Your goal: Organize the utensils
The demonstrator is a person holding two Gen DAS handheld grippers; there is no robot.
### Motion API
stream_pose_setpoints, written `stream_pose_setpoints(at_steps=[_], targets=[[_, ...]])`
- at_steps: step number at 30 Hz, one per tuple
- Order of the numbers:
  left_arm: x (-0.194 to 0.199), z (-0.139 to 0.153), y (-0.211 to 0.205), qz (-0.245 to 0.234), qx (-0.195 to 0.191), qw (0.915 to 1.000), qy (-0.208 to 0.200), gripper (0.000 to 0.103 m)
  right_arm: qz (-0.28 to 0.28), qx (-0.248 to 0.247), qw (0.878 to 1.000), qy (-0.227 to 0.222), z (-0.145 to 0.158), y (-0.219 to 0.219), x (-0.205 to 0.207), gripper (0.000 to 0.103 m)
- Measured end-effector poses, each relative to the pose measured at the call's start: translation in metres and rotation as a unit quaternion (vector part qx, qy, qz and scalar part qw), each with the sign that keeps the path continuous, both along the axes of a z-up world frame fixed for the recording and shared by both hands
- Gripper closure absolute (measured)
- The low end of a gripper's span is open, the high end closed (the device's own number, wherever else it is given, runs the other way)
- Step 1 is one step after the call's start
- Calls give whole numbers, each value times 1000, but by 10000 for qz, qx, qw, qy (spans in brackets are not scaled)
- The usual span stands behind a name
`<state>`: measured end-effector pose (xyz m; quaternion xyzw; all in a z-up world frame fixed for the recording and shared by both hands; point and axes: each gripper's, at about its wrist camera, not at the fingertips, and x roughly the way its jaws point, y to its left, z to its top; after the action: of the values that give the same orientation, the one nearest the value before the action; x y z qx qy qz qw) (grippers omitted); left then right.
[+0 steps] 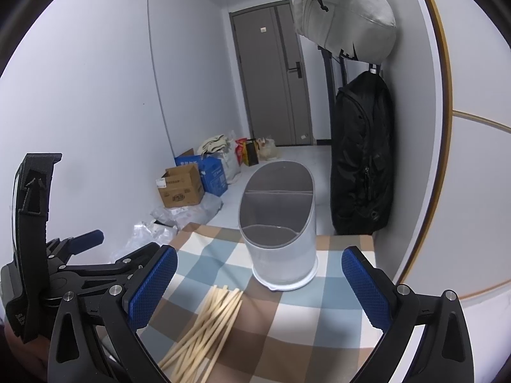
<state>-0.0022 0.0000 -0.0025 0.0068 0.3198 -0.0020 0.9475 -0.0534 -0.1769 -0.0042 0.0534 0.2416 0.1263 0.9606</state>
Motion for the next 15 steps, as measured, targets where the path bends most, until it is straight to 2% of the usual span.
stream_pose_setpoints(at_steps=[15], targets=[[-1, -1, 0, 5, -5, 10000, 10, 1, 3, -18, 10000, 12, -1, 0, 0, 0]])
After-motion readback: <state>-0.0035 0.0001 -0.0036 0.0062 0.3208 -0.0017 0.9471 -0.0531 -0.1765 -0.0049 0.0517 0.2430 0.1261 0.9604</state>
